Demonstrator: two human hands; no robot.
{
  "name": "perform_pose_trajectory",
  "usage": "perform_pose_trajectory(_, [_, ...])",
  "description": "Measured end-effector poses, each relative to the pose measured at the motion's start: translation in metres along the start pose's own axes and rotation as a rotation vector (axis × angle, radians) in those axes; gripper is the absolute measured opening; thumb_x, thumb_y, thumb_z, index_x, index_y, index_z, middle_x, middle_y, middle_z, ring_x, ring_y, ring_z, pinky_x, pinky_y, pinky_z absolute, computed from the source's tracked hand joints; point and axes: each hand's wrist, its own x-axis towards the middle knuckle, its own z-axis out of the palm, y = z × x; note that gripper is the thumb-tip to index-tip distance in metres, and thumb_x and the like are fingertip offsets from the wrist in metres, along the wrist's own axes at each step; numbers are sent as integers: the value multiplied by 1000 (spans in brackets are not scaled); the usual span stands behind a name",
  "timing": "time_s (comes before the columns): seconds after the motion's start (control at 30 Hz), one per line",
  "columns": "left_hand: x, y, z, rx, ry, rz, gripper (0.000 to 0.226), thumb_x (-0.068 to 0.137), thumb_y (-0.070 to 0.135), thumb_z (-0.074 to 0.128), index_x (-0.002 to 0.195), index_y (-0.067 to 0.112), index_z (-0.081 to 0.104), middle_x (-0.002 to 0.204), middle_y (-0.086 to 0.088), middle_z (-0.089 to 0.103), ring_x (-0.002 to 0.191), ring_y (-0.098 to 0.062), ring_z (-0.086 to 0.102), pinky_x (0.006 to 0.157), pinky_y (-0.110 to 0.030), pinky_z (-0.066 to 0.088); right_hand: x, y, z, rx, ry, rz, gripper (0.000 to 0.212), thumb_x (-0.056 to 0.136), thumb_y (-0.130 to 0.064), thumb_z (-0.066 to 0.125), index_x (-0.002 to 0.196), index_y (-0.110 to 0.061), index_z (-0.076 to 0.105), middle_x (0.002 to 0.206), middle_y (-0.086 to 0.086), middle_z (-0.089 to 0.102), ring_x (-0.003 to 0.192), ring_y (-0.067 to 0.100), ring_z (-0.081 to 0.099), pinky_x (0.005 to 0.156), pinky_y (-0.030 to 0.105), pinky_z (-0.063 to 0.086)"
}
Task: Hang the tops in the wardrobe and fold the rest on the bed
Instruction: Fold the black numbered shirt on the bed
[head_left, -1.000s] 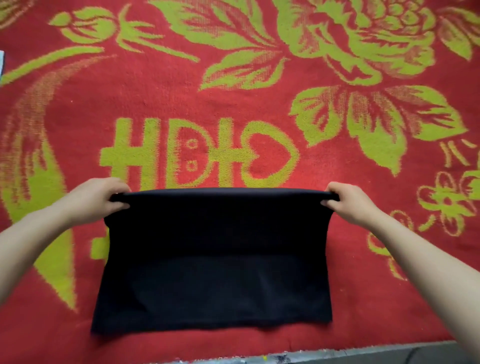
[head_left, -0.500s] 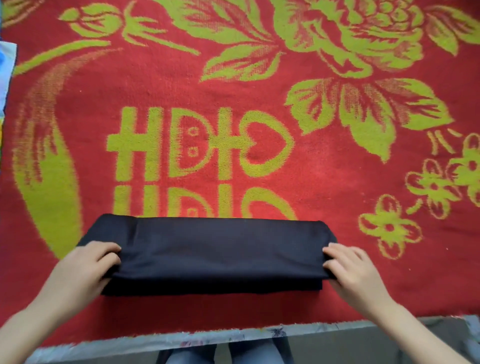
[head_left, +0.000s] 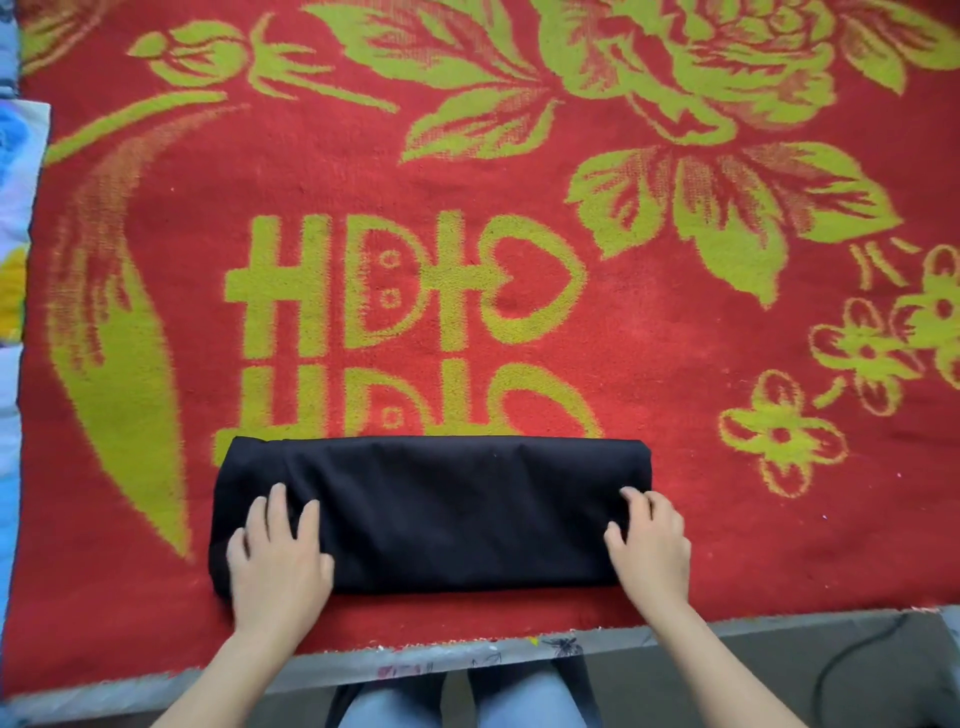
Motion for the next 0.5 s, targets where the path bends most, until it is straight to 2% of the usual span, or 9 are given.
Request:
perform_pose_trajectory(0.03, [3,11,-1,-24,36,25,49,67,19,43,109,1,61,124,-32,52,110,-45,49,79,-56,45,2,1,-2,95,-34,158,57,82,-17,66,135,-12,45,136,16,44,123,37,41,95,46,39])
perform_pose_trajectory(0.07, [2,23,-1,-41,77,60,53,68,20,41,115,3,57,126,-30,51,112,-43,47,79,-54,46,4,2,-1,240,-69,282,67,85,-19,64,144,-11,32,144,16,35,130,36,33,103,45,32])
perform_pose_trajectory(0.13, [-4,51,7,-62,137,162,63,63,20,60,123,8,47,129,-27,51,116,-40,44,81,-54,47,8,6,6,556,-150,434,82,83,-17,68,148,-8,19,149,17,28,137,34,28,111,42,26])
perform_pose_trajectory(0.2, [-13,76,17,-85,78,212,88,47,20,81,127,12,44,129,-25,53,118,-38,41,81,-55,48,7,7,13,714,-177,505,85,79,-15,71,148,-8,21,147,14,36,135,30,35,111,43,29])
perform_pose_trajectory(0.27, [-21,94,25,-92,-74,214,99,34,24,88,126,14,53,127,-25,56,118,-38,40,78,-57,50,5,6,14,754,-173,544,70,77,-12,72,138,-6,39,131,11,53,120,28,51,100,39,42])
perform_pose_trajectory(0.3, [-24,100,28,-75,-164,217,98,29,25,89,122,15,60,124,-26,57,117,-40,41,75,-58,50,5,6,12,775,-169,548,51,77,-9,71,124,-3,52,117,12,62,106,27,57,88,33,48])
perform_pose_trajectory(0.37, [-25,105,36,-70,-322,211,95,20,28,89,112,16,70,120,-26,60,113,-45,49,69,-58,51,5,3,0,847,-182,528,15,78,-1,68,92,-2,63,82,8,66,82,22,56,60,26,46])
perform_pose_trajectory(0.43, [-23,102,41,-80,-365,201,93,17,32,87,108,18,72,118,-23,62,105,-45,60,66,-55,53,4,-3,-13,859,-150,488,7,77,-2,68,78,-6,62,72,2,63,77,22,55,60,30,43])
perform_pose_trajectory(0.5, [-20,94,42,-86,-322,242,89,25,40,83,111,22,70,119,-19,63,102,-39,64,66,-49,55,-3,-19,-29,738,-76,403,11,76,-14,72,76,-14,61,77,2,66,82,28,60,76,39,48])
